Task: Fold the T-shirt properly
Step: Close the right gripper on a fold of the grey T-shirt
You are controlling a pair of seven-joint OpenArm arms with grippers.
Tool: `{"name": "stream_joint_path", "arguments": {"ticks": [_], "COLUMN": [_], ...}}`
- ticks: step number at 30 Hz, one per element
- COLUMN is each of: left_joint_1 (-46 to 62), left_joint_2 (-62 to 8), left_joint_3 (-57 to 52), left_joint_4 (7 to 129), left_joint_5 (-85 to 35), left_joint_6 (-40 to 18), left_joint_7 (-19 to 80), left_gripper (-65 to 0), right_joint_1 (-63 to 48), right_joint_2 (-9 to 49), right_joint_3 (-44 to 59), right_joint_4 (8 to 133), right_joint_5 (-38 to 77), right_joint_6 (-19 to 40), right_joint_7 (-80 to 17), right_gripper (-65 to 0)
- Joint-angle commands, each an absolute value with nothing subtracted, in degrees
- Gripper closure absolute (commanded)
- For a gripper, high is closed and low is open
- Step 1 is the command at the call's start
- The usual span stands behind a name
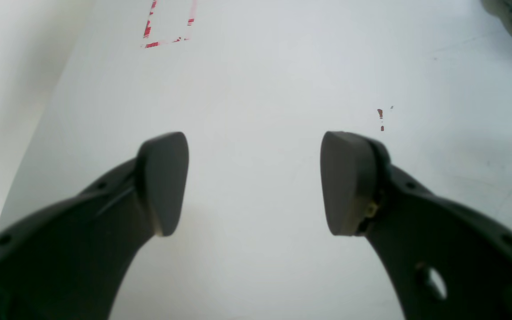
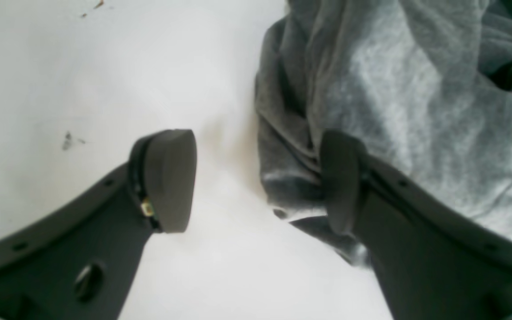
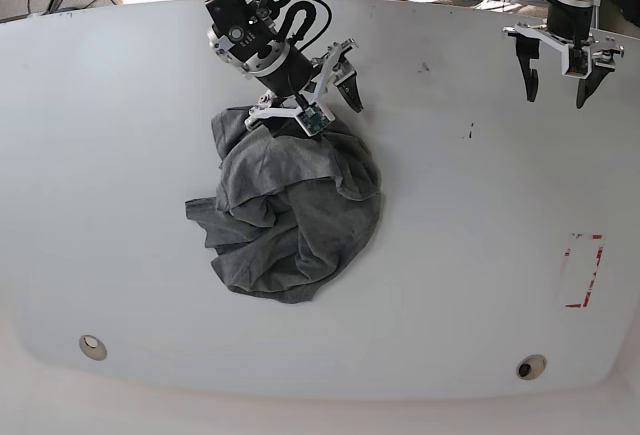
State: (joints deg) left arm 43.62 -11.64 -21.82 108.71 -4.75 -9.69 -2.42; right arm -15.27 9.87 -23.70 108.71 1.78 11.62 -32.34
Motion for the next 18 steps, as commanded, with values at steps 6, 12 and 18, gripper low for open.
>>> {"name": "stream_joint_path", "arguments": {"ticks": [6, 12, 18], "left_joint_1": [43.7, 43.7, 43.7], "left_joint_2": [-12.0, -11.8, -11.7], "left_joint_3": [-22.0, -22.0, -22.0], "left_joint_4": [109.4, 109.3, 109.3], "left_joint_5": [-4.8, -4.8, -4.8], "left_joint_6": [-9.6, -9.8, -9.8], "left_joint_7": [-3.9, -4.0, -4.1], "left_gripper": [-43.5, -43.6, -43.7], "right_joint_1": [-12.0, -10.8, -9.5], "right_joint_2": [9.5, 9.2, 9.1], "right_joint_3": [-19.8, -20.0, -21.1], "right_joint_4": [107.2, 105.5, 103.6], "right_joint_5": [4.5, 3.6, 2.1], "right_joint_6": [11.7, 11.8, 11.7], "right_joint_7": [-30.3, -30.0, -29.4], "right_gripper": [-41.1, -41.2, -41.2]}}
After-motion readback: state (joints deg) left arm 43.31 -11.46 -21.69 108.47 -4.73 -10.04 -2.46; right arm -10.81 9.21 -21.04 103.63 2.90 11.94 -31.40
